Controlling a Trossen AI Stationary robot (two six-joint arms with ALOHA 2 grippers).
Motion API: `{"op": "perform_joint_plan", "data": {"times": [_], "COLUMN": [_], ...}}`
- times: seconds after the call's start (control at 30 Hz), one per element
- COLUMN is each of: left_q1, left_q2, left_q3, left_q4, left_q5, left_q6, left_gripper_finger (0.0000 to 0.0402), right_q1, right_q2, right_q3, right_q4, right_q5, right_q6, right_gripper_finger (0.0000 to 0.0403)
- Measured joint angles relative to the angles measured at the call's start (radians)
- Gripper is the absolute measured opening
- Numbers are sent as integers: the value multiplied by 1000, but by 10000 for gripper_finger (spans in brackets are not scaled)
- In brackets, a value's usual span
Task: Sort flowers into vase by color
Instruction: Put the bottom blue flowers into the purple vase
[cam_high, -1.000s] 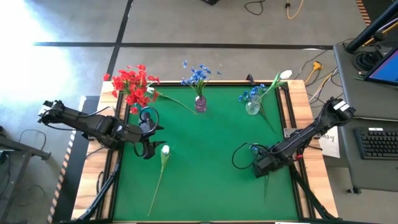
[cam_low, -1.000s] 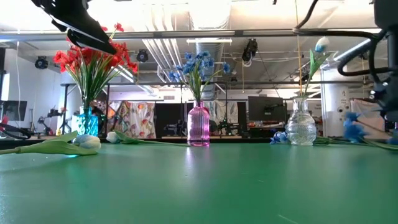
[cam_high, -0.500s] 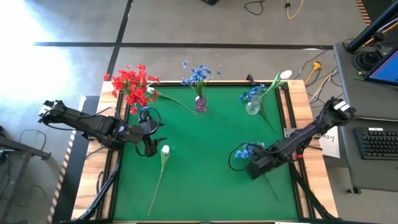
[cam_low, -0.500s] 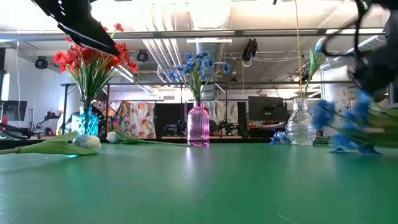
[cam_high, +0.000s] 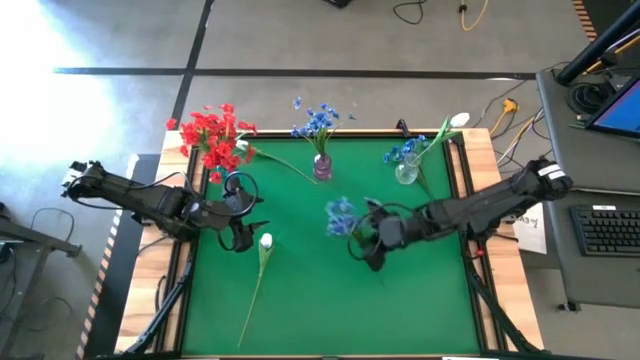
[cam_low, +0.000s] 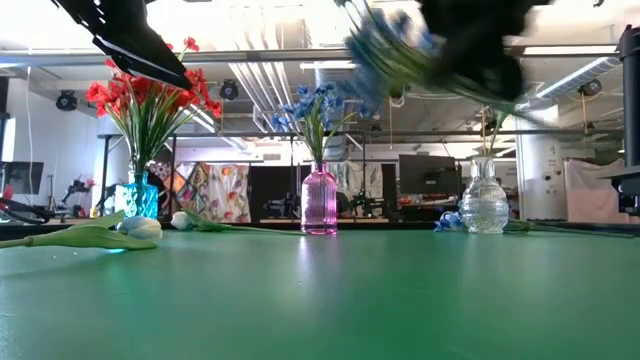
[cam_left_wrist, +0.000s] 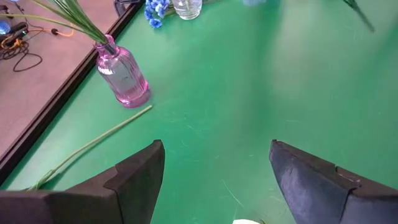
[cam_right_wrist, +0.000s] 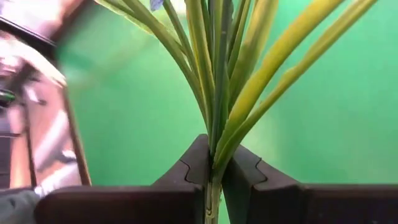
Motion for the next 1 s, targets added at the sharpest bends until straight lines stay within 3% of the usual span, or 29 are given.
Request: {"op": "perform_joint_plan", "data": {"times": [0.37,0.5,0.63,0.77,0.83,1.0], "left_q1": [0,0,0,0,0,1], "left_q2": [0,0,-1,-1,-1,-1], "left_q3": [-1,-1,-1,-1,-1,-1], "left_q4": [0,2,14,18,20,20], "left_q5": [-48,-51,-57,-89,-107,-135], "left_q6": [-5,-5,-5,-9,-9,-24], "left_gripper_finger": [277,277,277,277,277,277], "right_q1": [-261,-369,-491,-604,-634,-645], "right_q2": [0,3,15,43,65,124], "right_q3": [-58,-94,-110,-112,-113,-113], "right_q4": [689,966,1124,1126,1124,1156], "right_q5": [10,11,70,22,-28,-34], "right_q6": [-812,-1004,-1039,-956,-930,-957], "right_gripper_finger": [22,22,22,22,22,22]}}
